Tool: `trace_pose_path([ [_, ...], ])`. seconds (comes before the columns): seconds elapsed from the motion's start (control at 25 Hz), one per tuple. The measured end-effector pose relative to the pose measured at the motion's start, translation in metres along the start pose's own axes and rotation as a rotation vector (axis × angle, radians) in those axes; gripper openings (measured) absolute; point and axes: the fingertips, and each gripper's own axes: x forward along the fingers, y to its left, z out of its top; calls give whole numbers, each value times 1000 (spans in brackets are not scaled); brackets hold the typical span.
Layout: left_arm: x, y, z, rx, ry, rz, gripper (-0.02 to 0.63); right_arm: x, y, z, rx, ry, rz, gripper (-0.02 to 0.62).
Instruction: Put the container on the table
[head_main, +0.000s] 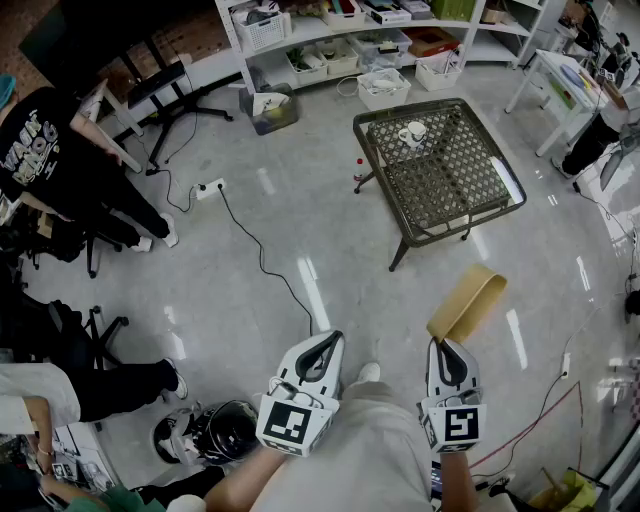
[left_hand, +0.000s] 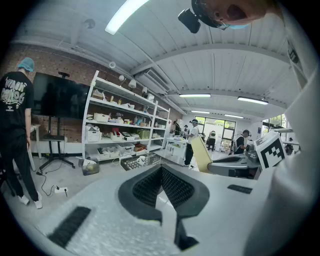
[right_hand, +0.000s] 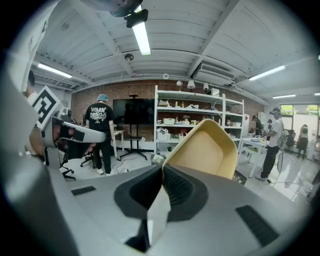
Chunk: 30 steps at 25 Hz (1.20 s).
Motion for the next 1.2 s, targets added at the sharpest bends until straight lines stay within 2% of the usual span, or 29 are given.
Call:
trace_pose_path([
  [0.16, -10, -22, -22, 41, 27, 5, 23, -30, -10, 3, -10, -13, 8, 29],
  [0.24, -9, -30, -21, 71, 13, 0, 23, -37, -19, 7, -6, -19, 1, 29],
  [0.44, -7, -43, -21, 87, 16, 13, 23, -46, -39, 7, 21, -41, -4, 29],
  [0.72, 14, -59, -7, 97, 0, 37, 23, -42, -57, 1, 72, -55, 41, 31],
  [1.0, 31, -43, -3, 70, 10, 53, 23, -15, -67, 5, 99, -49, 55, 31],
  [1.2, 71, -3, -6, 49, 21, 46, 23, 36, -70, 12, 92, -42, 58, 31],
])
